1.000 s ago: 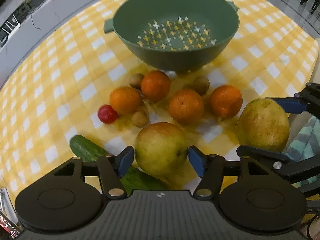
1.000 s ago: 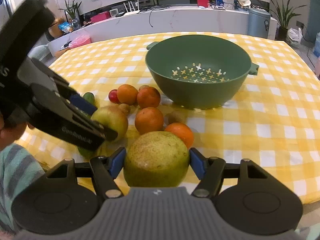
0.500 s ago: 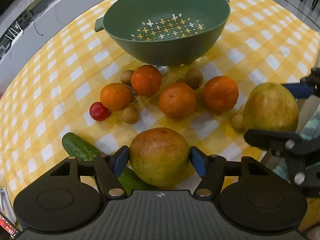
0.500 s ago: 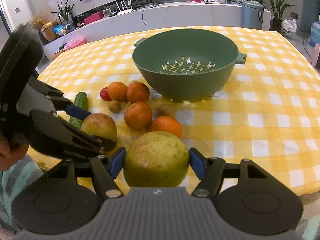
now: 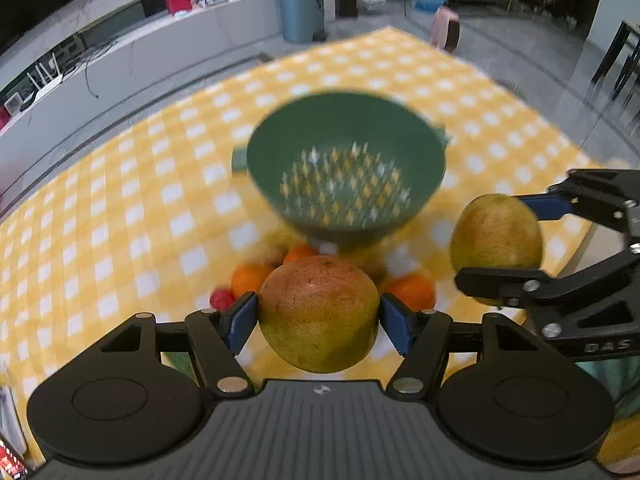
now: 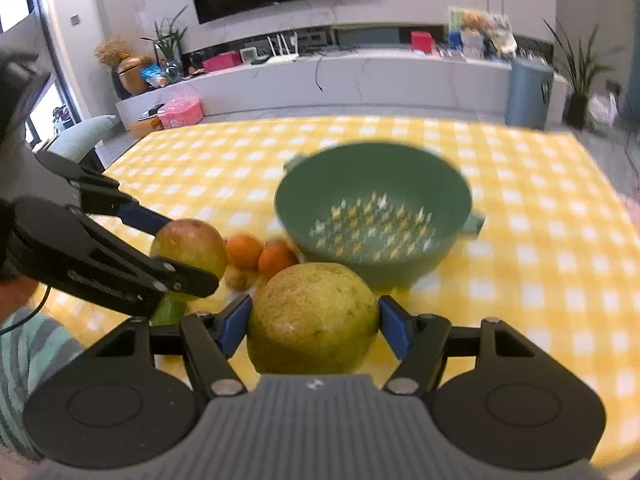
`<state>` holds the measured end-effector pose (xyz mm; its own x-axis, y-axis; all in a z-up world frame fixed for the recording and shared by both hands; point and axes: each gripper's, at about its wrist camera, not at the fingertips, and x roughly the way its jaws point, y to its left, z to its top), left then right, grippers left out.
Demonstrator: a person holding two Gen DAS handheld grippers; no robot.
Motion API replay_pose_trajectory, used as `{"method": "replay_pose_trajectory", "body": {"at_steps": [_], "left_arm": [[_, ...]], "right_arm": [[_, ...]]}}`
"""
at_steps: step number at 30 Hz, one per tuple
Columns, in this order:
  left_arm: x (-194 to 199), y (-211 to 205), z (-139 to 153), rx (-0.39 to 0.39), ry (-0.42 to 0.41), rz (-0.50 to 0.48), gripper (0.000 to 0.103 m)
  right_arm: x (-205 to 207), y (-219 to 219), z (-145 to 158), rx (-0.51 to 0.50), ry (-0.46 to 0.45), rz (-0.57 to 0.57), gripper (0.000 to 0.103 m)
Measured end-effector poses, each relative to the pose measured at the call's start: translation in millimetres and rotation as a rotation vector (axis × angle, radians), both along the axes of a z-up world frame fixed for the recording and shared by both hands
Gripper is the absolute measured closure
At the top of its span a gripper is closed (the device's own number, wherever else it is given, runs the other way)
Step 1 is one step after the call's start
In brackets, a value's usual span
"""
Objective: Organize fruits
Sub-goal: 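Carry both pears into the green colander and open both tools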
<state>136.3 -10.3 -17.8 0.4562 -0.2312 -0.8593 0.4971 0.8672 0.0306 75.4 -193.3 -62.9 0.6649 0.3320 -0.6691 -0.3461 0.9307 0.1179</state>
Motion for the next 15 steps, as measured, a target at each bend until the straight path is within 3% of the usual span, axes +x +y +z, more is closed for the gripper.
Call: {"method": "replay_pose_trajectory", "body": {"at_steps": [6,15], "left_arm": [[28.4,-12.1,26.8,-0.073,-0.025,-0.003,0.027],[88.5,-30.8,13.9,-0.138,0.059,0.034,0.027]], "right_arm": [[35.4,-10.2,19.4,-0.016,-0.018,0.055,0.037],[99.0,-18.3,14.2,-0.065,0.016,0.120,0.037]]}}
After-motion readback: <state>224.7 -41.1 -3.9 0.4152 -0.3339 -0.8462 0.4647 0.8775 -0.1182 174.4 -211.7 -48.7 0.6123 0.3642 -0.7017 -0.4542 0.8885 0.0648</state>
